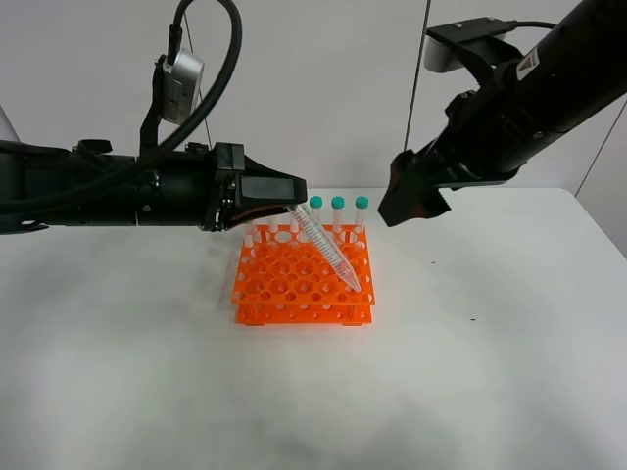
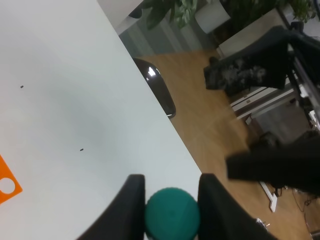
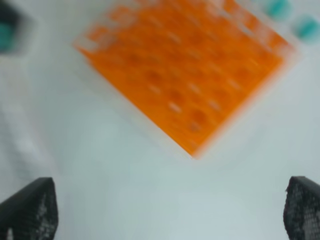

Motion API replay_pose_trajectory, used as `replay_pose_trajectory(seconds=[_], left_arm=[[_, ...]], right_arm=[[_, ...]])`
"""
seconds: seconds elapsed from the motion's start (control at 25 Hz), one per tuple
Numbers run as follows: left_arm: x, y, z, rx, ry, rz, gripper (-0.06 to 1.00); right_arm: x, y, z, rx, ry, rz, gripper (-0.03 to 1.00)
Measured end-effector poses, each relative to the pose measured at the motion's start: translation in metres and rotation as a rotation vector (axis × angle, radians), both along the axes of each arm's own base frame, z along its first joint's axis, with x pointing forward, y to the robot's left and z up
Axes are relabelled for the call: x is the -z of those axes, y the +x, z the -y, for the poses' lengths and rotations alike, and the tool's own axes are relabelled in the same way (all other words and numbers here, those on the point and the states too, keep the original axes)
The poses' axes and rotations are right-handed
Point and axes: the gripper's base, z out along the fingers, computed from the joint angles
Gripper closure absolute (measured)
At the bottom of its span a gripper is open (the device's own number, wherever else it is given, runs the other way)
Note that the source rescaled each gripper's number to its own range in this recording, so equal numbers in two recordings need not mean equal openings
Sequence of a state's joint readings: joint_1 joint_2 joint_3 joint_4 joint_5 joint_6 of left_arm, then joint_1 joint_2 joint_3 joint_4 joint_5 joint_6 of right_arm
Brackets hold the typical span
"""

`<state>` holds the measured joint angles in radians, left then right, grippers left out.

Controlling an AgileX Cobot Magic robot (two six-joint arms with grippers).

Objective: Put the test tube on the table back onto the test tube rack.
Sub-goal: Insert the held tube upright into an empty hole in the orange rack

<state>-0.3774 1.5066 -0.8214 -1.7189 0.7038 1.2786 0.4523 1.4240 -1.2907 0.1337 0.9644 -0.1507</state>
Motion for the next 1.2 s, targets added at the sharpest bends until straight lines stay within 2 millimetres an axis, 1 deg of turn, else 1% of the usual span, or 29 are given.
replay_pose_trajectory(seconds=[0.08,0.28,0.44,0.56,0.64,1.0,1.12,1.2], left_arm=[[0.000,0.000,0.000,0.000,0.000,0.000,0.94],[0.000,0.000,0.000,0.000,0.001,0.000,0.94],[0.000,0.000,0.000,0.000,0.001,0.000,0.94],[0.000,0.000,0.000,0.002,0.002,0.001,0.94],[0.000,0.000,0.000,0.002,0.002,0.001,0.94],[0.000,0.000,0.000,0.002,0.002,0.001,0.94],[0.000,0.000,0.000,0.002,0.002,0.001,0.94],[0.000,0.000,0.000,0.002,0.002,0.001,0.94]], right_arm=[[0.003,0.008,0.015,0.078,-0.009,-0.024,-0.03],[0.012,0.027,0.060,0.266,-0.020,-0.093,-0.03],[0.014,0.030,0.093,0.372,-0.031,-0.137,-0.03],[0.016,0.028,0.110,0.422,-0.044,-0.185,-0.03],[0.017,0.026,0.115,0.437,-0.052,-0.211,-0.03],[0.017,0.020,0.118,0.443,-0.080,-0.269,-0.02],[0.010,0.015,0.118,0.450,-0.075,-0.246,-0.02],[0.001,0.007,0.119,0.450,-0.065,-0.214,-0.01]])
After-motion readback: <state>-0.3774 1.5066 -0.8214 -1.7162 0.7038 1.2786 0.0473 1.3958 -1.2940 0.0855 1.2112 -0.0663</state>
